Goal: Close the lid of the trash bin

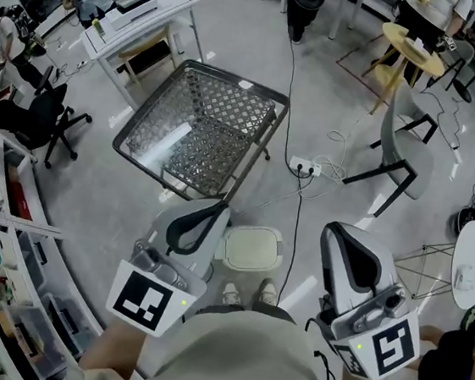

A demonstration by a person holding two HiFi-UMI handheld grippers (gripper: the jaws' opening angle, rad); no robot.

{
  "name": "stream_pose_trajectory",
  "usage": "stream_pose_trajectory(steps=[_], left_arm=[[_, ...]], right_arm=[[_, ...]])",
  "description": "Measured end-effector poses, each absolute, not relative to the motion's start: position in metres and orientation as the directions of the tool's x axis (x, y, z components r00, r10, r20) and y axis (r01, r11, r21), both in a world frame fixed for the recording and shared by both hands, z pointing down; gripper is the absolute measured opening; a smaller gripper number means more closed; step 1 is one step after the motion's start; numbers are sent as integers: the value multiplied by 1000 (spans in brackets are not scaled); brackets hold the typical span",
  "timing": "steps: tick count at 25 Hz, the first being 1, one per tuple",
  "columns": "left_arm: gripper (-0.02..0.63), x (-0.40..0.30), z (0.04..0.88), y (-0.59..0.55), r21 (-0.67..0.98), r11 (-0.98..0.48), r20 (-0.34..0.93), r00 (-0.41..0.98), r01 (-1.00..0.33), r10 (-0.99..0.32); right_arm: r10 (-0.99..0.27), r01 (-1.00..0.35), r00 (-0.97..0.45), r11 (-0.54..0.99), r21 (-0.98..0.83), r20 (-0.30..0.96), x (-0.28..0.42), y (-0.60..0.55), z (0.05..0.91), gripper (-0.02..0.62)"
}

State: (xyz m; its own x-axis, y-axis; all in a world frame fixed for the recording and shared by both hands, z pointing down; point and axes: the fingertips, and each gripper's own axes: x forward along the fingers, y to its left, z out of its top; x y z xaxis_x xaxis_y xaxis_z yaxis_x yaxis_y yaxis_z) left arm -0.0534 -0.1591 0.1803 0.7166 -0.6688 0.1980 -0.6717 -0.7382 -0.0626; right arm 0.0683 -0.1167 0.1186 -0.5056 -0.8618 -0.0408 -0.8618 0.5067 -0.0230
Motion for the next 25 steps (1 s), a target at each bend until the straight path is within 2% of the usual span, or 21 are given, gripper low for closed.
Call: stream_pose_trajectory(steps=[7,25], left_arm=[[3,-67,155,-148,-122,-700,154,684,-703,-713],[3,-65,154,-150,-105,-673,159,656,-732,-738]], right_arm=[[-839,-843,-537,538,20,-84,63,-101,94,3],[-839,-841,-541,542,-7,-55,68,-102,101,3]])
